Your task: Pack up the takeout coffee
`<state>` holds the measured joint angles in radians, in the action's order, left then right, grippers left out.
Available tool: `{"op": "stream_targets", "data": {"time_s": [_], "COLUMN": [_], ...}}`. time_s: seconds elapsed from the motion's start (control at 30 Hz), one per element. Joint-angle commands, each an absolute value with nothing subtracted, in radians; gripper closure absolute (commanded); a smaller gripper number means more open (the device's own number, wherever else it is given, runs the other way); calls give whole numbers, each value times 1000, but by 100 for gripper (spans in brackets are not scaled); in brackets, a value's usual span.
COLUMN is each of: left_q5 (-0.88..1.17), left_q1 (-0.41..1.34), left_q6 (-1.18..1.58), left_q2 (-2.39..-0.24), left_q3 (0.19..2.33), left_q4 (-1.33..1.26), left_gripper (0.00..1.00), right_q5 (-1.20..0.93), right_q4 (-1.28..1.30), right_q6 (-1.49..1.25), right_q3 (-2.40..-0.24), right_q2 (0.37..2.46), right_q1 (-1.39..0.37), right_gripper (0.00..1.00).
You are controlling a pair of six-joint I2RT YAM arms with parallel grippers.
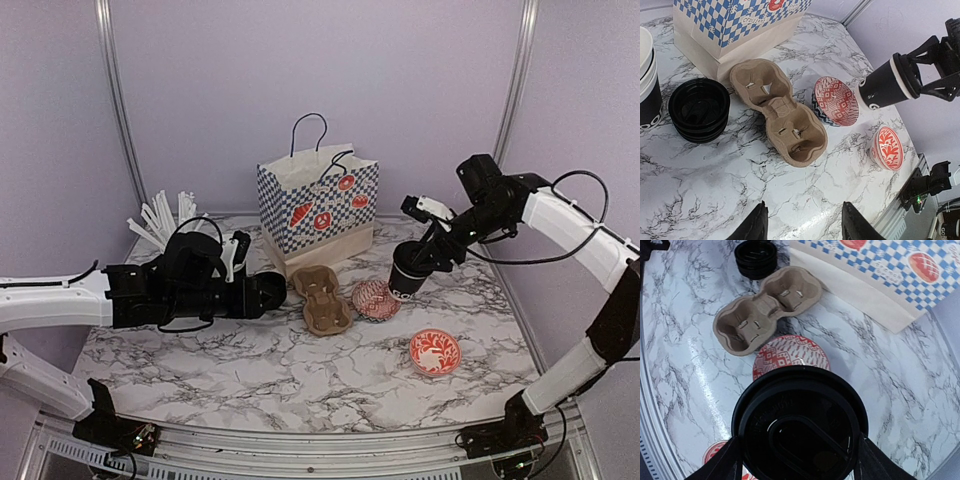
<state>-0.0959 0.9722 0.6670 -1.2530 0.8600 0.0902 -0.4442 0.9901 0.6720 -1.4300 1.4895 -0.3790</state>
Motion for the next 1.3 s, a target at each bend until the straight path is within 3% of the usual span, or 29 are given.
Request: {"op": "stream_targets", "data": {"time_s": [0.0,0.37,0.63,0.97,1.27], "left_q5": [-72,-150,-199,-270,-378], "left_q1": [962,911,813,770,726], "left_q6": [633,581,463,346,258], "left_q2": [-1285,-1340,-1479,-1578,-1665], "left_q3": [891,974,1131,1292,1470], "left_q4": [93,228,380,435,556], "left_gripper": [49,50,52,55,60], "right_q5": [-397,-186,-202,-241,-271], "right_q4": [972,841,804,818,861], "right_q6": [598,528,509,489,461], "right_q3": [-1435,-1321,-1270,-1261,-1277], "right_q2": [1462,1543,1592,1565,1488], "right_q1": [-229,44,48,57,58], "right_gripper": [33,33,31,15,9]}}
